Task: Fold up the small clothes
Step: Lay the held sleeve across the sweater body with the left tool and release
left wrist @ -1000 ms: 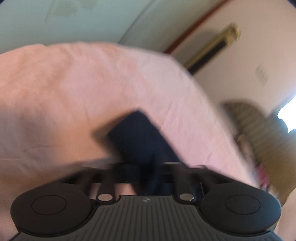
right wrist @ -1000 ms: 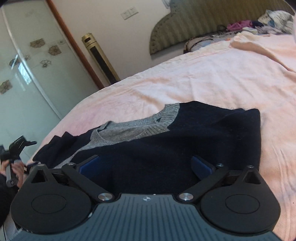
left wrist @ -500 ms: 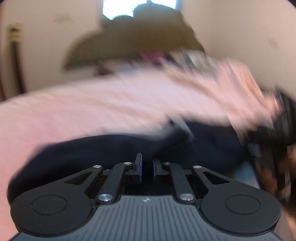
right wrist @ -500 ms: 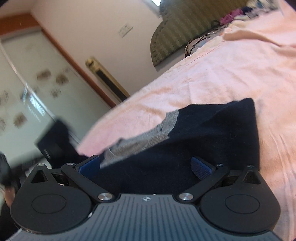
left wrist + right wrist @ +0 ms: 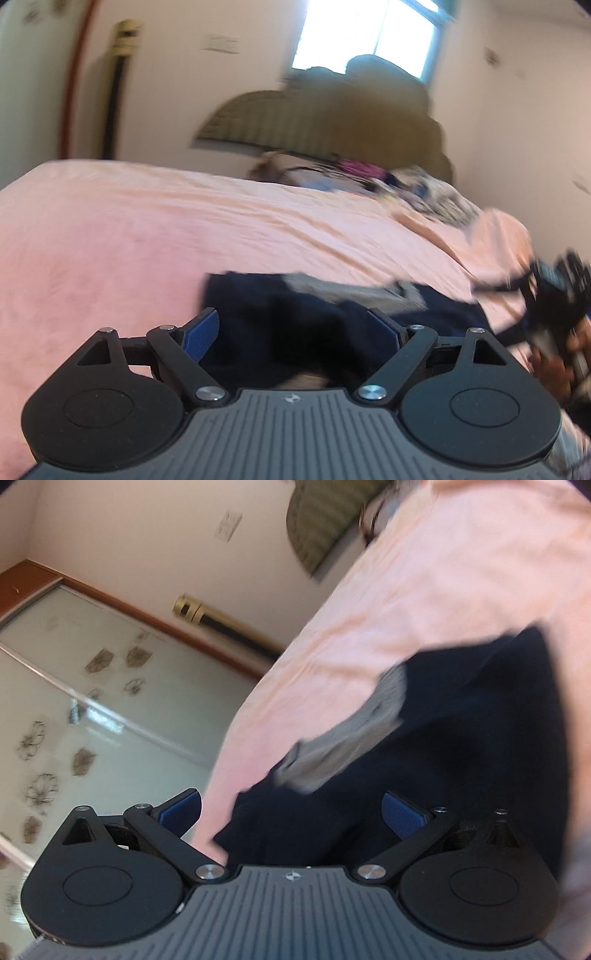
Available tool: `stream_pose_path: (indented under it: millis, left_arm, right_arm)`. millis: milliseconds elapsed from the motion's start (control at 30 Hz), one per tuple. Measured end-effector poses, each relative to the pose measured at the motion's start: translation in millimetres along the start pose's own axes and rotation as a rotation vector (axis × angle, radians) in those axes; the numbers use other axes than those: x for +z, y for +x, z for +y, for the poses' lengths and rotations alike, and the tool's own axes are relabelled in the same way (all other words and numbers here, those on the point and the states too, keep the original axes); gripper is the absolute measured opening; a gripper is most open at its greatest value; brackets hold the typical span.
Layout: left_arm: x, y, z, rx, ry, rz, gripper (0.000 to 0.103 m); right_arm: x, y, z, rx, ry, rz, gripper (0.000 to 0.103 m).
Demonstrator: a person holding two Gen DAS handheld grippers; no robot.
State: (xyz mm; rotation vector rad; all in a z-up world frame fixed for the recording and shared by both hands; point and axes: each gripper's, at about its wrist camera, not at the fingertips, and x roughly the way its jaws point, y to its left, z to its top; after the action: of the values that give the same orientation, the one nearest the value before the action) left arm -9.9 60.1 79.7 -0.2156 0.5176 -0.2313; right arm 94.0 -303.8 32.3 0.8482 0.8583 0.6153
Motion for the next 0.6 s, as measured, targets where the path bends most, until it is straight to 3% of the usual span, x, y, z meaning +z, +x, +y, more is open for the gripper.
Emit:
stream_pose_path:
  millis: [100,267,300,333,400,467,600]
  left_arm:
    - [1,5,15,0.039,-0.057,0.011,0.087]
    - [-2,12,29,0.031,-0.103,0.043,0.087]
    - [-3,14,30,0.031,-0.106,0.046,0.087]
    - [-4,16,30,0.035,-0.106,0.047,0.087]
    - [-5,18,31,0.037,-0.103,0.046,0.087]
    - [-5,18,31,0.034,-0.097,0.044,0.087]
    - [-1,24,32,0.028,-0.074,0.043,0.087]
  right_arm:
    - [-2,27,5,-0.052,0.013,0.101,0.099]
    - [-9,50,16,-0.102,-0.027,0.12,0.095]
    - [-10,53,19,-0.12,-0.057,0.119,0.09]
    - [-11,55,23,-0.149,-0.092,0.106,0.084]
    - [-10,60,27,-0.243,-0.161,0.126,0.017]
    - [-4,53,28,-0.23,-0.176,0.131,0.016]
    - [18,17,40,-0.286,-0.268,0.056,0.011]
